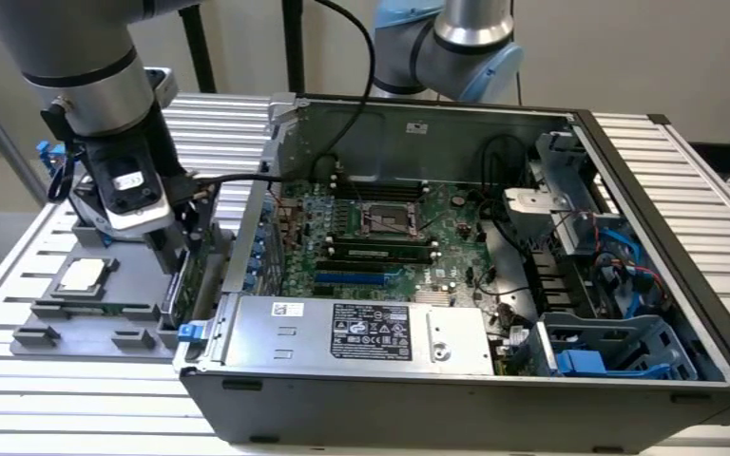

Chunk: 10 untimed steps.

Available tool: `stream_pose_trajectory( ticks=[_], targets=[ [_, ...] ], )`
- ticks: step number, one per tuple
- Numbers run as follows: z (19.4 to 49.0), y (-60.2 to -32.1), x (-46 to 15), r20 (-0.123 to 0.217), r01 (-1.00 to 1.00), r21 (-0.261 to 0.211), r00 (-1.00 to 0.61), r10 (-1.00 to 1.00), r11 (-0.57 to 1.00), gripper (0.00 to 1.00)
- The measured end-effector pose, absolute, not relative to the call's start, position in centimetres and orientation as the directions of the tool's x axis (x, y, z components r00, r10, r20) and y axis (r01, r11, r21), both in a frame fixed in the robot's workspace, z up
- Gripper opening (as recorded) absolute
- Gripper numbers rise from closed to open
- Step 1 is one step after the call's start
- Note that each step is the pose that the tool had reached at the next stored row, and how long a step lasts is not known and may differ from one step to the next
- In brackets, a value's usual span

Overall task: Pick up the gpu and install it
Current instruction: 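Pick up the gpu and move the gpu toward the slot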

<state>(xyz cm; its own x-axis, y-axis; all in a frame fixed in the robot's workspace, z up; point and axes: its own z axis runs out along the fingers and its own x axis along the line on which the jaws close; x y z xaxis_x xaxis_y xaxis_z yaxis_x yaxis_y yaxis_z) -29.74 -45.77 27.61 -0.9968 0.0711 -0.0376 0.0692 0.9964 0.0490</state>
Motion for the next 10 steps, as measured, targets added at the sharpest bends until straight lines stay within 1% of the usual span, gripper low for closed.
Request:
stream_pose_trajectory(
  ticks=[10],
  targets=[
    [25.8, -45.8, -29.7, -0.038, 0.069, 0.049, -0.997, 0.071, 0.996, 1.0]
  ],
)
